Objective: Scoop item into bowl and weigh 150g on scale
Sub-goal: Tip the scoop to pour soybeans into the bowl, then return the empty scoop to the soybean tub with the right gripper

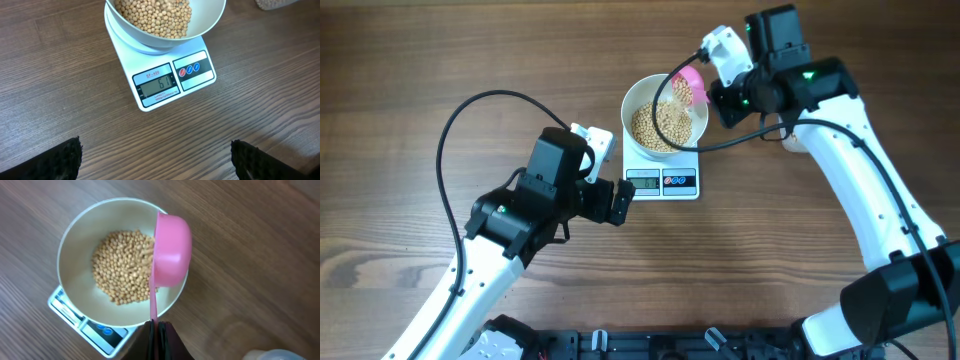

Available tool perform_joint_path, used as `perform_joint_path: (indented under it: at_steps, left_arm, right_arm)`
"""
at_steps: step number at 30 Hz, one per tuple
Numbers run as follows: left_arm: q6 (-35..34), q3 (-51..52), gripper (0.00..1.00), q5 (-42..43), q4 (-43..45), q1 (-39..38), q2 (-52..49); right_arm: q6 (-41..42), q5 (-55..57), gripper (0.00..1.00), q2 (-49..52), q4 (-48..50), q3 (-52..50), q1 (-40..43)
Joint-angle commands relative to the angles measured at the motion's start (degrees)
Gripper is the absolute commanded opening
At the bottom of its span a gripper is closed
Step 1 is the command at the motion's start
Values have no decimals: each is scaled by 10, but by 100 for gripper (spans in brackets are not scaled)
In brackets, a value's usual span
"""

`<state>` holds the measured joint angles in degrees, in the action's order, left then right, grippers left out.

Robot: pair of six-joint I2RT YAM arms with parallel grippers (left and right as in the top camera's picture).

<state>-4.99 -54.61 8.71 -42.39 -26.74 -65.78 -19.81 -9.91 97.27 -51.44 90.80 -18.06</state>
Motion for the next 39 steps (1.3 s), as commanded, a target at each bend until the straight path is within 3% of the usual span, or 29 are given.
perform_joint_path:
  at_steps: [1,15,22,30,35,39]
  left_arm:
    - [11,-2,100,7,2,-2,0]
    - [11,-2,100,7,2,-2,0]
    - [11,-2,100,7,2,-2,0]
    - [11,-2,100,7,2,-2,0]
    - [11,-2,100,7,2,-2,0]
    - [11,-2,100,7,2,-2,0]
  right_arm:
    - [-57,59,4,-7,-3,11,-29]
    - [-99,236,4,-7,14,11,-131]
    - [-19,78,4,-7,20,11,-112]
    - [81,-195,4,-8,3,11,68]
    - [62,-295,4,-8,-88,11,227]
    - [61,-424,4,-15,-96,11,314]
